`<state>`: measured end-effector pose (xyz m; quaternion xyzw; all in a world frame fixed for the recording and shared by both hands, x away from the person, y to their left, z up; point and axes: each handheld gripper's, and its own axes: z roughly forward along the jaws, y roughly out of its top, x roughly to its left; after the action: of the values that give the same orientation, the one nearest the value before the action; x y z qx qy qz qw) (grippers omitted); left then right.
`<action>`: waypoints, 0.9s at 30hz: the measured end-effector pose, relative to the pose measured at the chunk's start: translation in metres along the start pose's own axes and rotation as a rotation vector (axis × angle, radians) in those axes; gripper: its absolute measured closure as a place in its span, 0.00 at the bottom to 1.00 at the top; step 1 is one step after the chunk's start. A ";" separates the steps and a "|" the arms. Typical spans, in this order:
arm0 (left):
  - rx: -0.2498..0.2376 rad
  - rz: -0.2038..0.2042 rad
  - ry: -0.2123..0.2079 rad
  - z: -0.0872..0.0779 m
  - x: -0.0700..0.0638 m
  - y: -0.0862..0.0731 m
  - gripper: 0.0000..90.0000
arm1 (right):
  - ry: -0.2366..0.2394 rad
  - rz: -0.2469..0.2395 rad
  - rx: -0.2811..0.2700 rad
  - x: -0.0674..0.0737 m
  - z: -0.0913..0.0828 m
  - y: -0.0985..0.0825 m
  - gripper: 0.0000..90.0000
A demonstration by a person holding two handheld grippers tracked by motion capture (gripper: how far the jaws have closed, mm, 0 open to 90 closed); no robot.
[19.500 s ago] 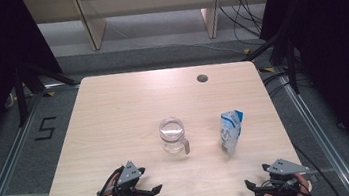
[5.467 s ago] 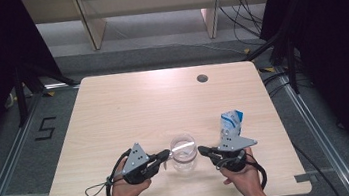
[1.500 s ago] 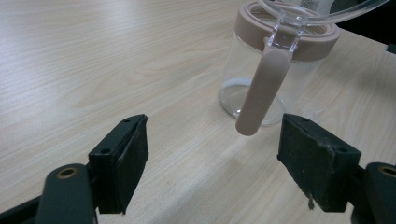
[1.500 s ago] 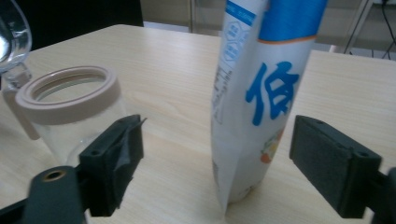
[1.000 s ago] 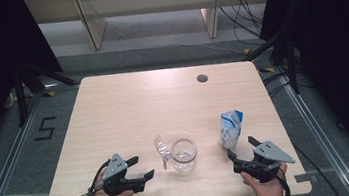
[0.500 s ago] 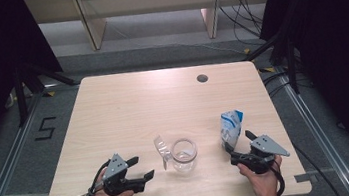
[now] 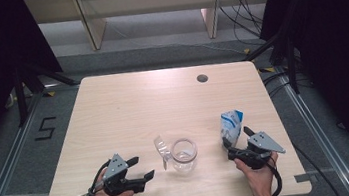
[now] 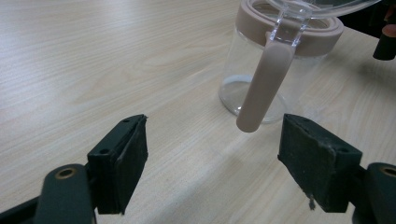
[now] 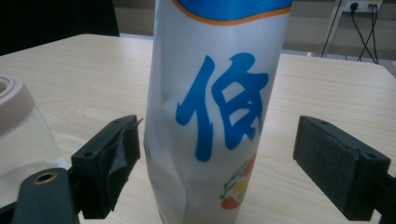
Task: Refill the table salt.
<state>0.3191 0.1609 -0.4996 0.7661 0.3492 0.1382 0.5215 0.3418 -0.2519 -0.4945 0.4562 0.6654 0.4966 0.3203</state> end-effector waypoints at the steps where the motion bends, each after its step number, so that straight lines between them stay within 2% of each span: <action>1: -0.001 0.000 -0.001 0.000 0.000 0.000 0.26 | 0.001 0.005 -0.003 0.001 0.001 0.000 0.17; 5: 0.003 0.005 0.000 0.000 0.000 0.000 0.26 | -0.019 0.009 0.003 0.006 0.003 0.000 0.17; 6: 0.003 0.006 0.000 0.000 0.000 0.000 0.26 | -0.020 0.004 -0.018 0.007 0.006 0.000 0.17; 7: 0.003 0.005 0.000 0.000 0.000 0.000 0.26 | -0.033 0.011 -0.012 0.008 0.006 -0.001 0.17; 8: 0.004 0.006 0.000 0.000 0.000 0.000 0.26 | -0.013 0.005 -0.007 0.008 0.007 0.000 0.18; 9: 0.003 0.005 0.000 0.000 0.000 0.000 0.26 | -0.023 0.008 -0.004 0.010 0.009 -0.001 0.18; 10: 0.003 0.005 0.000 0.000 0.000 0.000 0.26 | -0.028 -0.013 -0.010 0.009 0.009 -0.001 0.18; 12: 0.003 0.005 -0.001 0.000 0.000 0.000 0.26 | -0.037 0.006 0.002 0.010 0.010 -0.001 0.18; 14: 0.003 0.005 -0.001 0.000 0.000 0.000 0.26 | -0.044 0.037 -0.015 0.013 0.013 -0.002 0.18; 15: 0.002 0.004 -0.002 0.000 0.000 0.000 0.26 | -0.051 -0.005 -0.006 0.010 0.014 -0.002 0.18; 16: 0.003 0.005 -0.002 0.000 0.000 0.000 0.26 | -0.035 0.003 -0.007 0.011 0.015 -0.002 0.18; 18: 0.008 0.005 0.005 0.000 0.000 0.000 0.26 | -0.042 0.001 -0.005 0.013 0.017 -0.003 0.18; 19: 0.007 0.004 0.004 0.000 0.000 0.000 0.26 | -0.046 0.021 -0.010 0.014 0.018 -0.004 0.18; 20: 0.007 0.005 0.004 0.000 0.000 0.000 0.26 | -0.046 0.007 -0.005 0.013 0.019 -0.004 0.18; 21: 0.008 0.004 0.004 0.000 0.000 0.000 0.26 | -0.032 0.021 -0.010 0.013 0.020 -0.004 0.19; 23: 0.008 0.005 0.003 0.000 0.000 0.000 0.26 | -0.054 0.025 -0.001 0.012 0.021 -0.005 0.20; 24: 0.008 0.005 0.004 -0.001 0.000 0.000 0.26 | -0.040 0.040 -0.005 0.011 0.022 -0.006 0.20; 27: 0.008 0.004 0.004 0.000 -0.001 0.000 0.26 | -0.049 0.050 0.009 0.009 0.025 -0.008 0.21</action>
<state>0.3184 0.1609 -0.4995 0.7685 0.3494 0.1395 0.5175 0.3578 -0.2350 -0.5093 0.4860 0.6480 0.4900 0.3222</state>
